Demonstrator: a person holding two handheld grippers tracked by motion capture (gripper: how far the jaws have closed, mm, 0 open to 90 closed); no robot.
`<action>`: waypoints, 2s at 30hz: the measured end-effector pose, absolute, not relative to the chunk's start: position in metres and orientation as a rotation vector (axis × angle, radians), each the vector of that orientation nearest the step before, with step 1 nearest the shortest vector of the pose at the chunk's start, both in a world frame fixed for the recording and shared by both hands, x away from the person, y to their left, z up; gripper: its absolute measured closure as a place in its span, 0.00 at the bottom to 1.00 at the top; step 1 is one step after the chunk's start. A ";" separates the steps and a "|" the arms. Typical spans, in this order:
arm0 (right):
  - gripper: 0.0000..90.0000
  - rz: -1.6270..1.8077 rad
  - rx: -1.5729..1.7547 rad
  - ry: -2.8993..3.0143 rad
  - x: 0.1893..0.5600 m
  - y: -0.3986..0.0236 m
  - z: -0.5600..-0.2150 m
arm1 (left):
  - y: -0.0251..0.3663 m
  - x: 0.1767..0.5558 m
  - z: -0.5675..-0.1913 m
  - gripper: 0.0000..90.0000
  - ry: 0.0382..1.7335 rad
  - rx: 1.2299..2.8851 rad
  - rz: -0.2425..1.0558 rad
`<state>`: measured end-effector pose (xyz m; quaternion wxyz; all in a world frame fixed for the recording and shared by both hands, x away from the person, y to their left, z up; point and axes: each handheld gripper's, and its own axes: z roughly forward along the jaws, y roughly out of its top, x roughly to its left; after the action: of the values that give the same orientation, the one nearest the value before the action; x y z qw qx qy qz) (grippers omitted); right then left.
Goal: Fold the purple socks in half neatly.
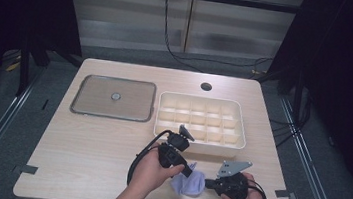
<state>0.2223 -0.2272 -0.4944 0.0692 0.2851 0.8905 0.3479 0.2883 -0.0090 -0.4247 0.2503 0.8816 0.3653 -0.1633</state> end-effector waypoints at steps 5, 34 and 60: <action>1.00 1.048 0.856 2.680 0.222 -0.227 -0.494 | -0.013 0.288 -0.429 0.90 0.979 2.423 -0.443; 1.00 1.046 0.867 2.683 0.222 -0.227 -0.494 | -0.026 0.281 -0.441 0.89 0.988 2.420 -0.416; 1.00 1.058 0.877 2.683 0.222 -0.228 -0.495 | -0.031 0.278 -0.443 0.86 0.966 2.417 -0.448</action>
<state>0.2221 -0.2278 -0.4946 0.0635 0.2904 0.8882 0.3503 0.2783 -0.0305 -0.4431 0.2477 0.8866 0.3543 -0.1642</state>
